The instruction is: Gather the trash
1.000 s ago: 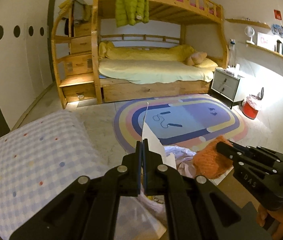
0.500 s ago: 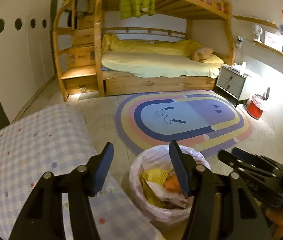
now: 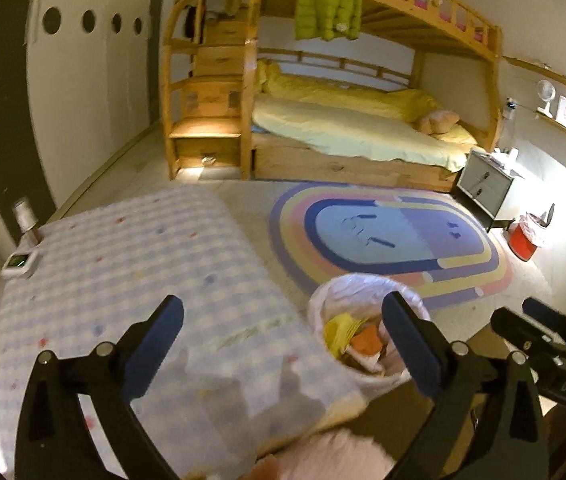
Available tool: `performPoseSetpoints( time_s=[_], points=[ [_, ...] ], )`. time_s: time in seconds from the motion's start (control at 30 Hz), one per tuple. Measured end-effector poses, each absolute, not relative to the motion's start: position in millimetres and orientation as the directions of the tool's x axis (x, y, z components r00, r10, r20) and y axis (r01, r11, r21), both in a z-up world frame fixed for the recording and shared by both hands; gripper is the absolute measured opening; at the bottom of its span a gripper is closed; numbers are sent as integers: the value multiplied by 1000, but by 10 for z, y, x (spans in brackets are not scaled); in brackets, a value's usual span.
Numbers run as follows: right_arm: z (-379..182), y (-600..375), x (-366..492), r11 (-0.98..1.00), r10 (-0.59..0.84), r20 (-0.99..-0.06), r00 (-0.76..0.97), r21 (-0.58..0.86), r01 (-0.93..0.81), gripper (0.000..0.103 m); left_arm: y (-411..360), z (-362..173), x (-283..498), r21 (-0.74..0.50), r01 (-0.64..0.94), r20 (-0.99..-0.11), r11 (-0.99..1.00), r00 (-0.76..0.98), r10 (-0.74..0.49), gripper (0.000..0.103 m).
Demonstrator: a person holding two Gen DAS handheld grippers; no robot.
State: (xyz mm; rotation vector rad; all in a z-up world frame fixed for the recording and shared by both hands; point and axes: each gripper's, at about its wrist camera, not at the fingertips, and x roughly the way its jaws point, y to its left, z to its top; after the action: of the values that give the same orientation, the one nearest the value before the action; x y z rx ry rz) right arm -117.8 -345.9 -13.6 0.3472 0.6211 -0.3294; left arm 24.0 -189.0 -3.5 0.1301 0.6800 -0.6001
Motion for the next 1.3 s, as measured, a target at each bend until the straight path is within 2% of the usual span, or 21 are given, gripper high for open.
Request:
performPoseSetpoints(
  time_s=[0.17, 0.33, 0.57, 0.8, 1.03, 1.3],
  points=[
    [77, -3015, -1137, 940, -154, -613, 775, 152, 307, 95, -1403, 87, 34, 0, 476, -619, 879, 691, -374, 96],
    [293, -2527, -1126, 971, -53, -580, 813, 160, 177, 96, -844, 239, -97, 7, 392, -624, 920, 720, -302, 96],
    [477, -1951, -1080, 992, 40, -572, 819, 121, 36, 96, -110, 391, -307, 65, 216, -625, 974, 770, -130, 96],
    [463, -1637, -1100, 998, 43, -593, 804, 67, -4, 96, 350, 349, -478, 122, 114, -642, 986, 767, -9, 96],
    [432, -1539, -1104, 997, 57, -603, 795, 75, -14, 96, 584, 297, -495, 103, 65, -661, 993, 751, 19, 96],
    [417, -1498, -1093, 997, 65, -603, 795, 79, -21, 96, 551, 311, -478, 99, 79, -662, 992, 749, 6, 96]
  ],
)
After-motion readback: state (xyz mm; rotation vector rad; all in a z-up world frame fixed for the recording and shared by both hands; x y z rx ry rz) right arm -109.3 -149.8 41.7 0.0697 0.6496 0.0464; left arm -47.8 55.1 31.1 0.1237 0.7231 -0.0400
